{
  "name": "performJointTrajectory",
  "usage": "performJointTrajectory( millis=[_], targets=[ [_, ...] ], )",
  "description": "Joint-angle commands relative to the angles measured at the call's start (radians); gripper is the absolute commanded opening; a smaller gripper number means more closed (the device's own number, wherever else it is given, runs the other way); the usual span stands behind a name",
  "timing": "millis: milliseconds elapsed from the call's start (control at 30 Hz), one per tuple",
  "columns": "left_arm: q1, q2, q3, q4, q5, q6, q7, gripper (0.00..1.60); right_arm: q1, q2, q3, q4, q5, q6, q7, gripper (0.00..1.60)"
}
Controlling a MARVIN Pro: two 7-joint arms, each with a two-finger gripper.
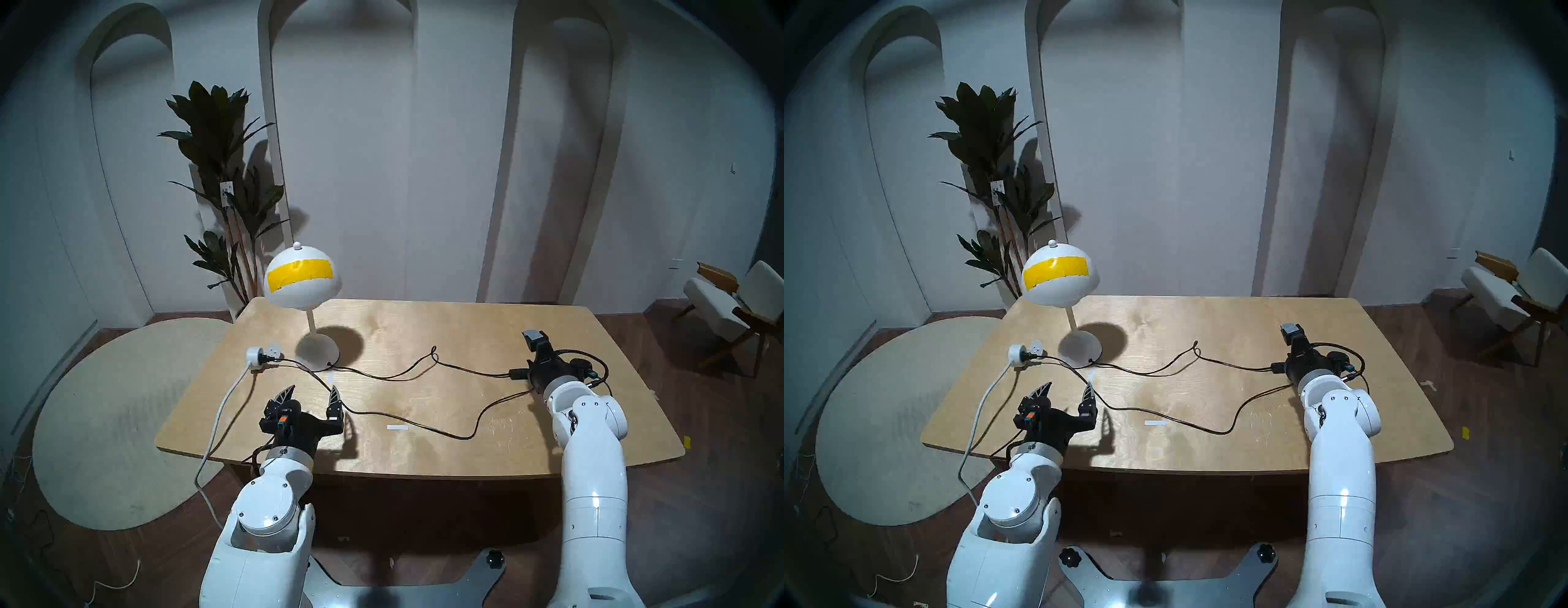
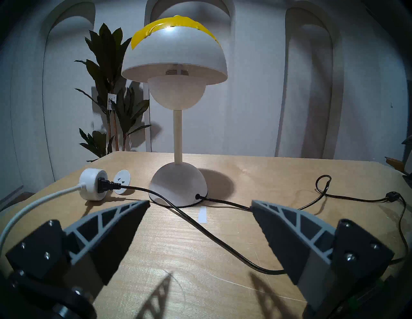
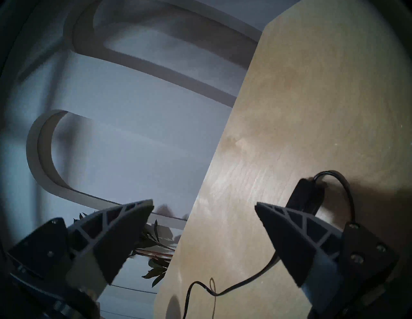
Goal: Turn on the table lamp by pressing the switch
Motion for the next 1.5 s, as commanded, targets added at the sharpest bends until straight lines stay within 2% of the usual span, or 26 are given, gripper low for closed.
performJointTrajectory(
  millis=[0,367,833,1467],
  targets=[
    [-0.005,0.000,-0.001,-0.020,-0.001,-0.004,-0.001,1.60,0.057,0.025,-0.007,0.004,-0.009,-0.013,0.017,1.60],
    [-0.004,0.000,-0.001,-0.021,-0.001,-0.004,-0.001,1.60,0.083,0.032,-0.008,0.022,-0.006,-0.017,0.021,1.60],
    [-0.004,0.000,-0.001,-0.021,-0.001,-0.004,-0.001,1.60,0.094,0.025,-0.006,0.063,0.037,-0.011,0.026,1.60],
    [-0.004,0.000,-0.001,-0.021,-0.001,-0.003,-0.001,1.60,0.125,0.027,0.024,0.163,0.084,-0.011,0.026,1.60]
  ],
)
